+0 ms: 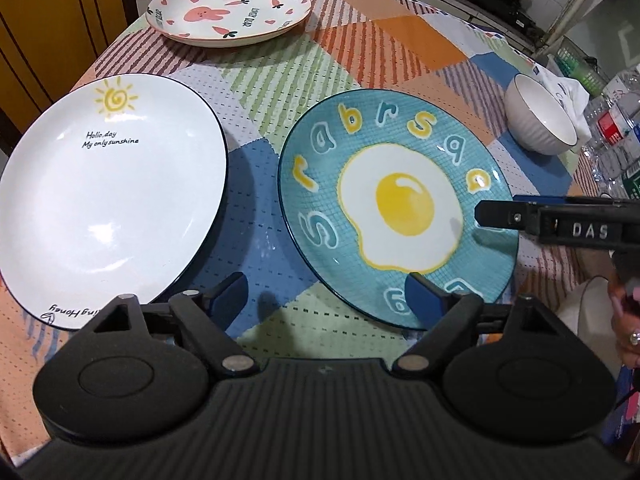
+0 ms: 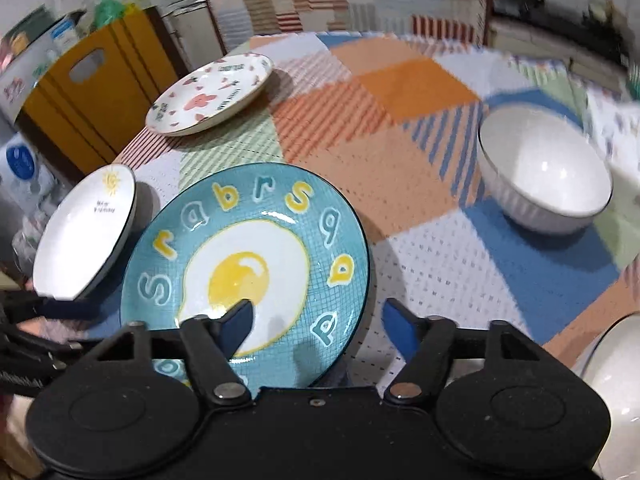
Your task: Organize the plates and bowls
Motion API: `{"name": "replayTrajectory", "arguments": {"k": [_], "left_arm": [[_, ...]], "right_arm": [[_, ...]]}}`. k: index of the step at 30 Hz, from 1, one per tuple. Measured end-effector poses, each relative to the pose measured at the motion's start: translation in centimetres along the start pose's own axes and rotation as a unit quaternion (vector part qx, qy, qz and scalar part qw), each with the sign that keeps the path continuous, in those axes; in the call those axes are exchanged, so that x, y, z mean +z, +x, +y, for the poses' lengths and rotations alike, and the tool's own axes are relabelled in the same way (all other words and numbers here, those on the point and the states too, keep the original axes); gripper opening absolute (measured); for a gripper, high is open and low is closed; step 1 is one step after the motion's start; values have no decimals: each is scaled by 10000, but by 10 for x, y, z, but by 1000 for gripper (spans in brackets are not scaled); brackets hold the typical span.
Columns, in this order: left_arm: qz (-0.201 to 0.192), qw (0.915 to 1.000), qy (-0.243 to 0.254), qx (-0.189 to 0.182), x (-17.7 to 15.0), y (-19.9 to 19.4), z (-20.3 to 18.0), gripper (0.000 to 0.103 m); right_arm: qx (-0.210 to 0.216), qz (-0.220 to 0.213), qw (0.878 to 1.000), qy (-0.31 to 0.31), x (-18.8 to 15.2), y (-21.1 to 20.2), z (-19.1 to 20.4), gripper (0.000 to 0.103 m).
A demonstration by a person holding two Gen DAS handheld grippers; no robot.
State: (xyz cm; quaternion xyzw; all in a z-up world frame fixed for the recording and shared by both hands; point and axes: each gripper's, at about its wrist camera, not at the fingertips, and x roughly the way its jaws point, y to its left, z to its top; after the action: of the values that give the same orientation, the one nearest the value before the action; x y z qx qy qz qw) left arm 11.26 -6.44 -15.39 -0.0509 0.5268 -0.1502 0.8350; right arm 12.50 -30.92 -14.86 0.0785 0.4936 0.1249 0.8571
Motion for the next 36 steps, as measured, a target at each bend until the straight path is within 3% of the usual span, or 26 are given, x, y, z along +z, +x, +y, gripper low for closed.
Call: {"name": "replayTrajectory", "arguments": {"k": [3, 7, 11, 14, 19, 25, 29, 36], "left_arm": [[-47, 10000, 10, -40, -1, 6, 1, 65], [-218, 9997, 0, -112, -3, 12, 5, 46], [-525, 9986, 21, -44, -6, 18, 10, 34], [-449, 9987, 14, -239, -1, 20, 10, 22], [-353, 9989, 303, -4, 6, 18, 2, 24], [-606, 9957, 703, 33, 21, 2, -2, 24], [-815, 9931, 835, 72, 35, -3, -7, 24], [-590, 9949, 822, -62, 76, 18, -6, 25]], "right_arm": [[189, 60, 9994, 280, 0, 7, -10, 54], [271, 183, 9973, 660, -6, 15, -23, 22], [457, 170, 9940, 975, -9, 18, -33, 20], [566, 161, 9932, 1008, -9, 21, -37, 19], [708, 176, 9930, 930, -8, 21, -38, 17], [861, -86, 9952, 449, -5, 2, -32, 17], [887, -314, 9946, 448, 5, -3, -36, 18], [675, -522, 9960, 271, 29, -4, -40, 18]]}}
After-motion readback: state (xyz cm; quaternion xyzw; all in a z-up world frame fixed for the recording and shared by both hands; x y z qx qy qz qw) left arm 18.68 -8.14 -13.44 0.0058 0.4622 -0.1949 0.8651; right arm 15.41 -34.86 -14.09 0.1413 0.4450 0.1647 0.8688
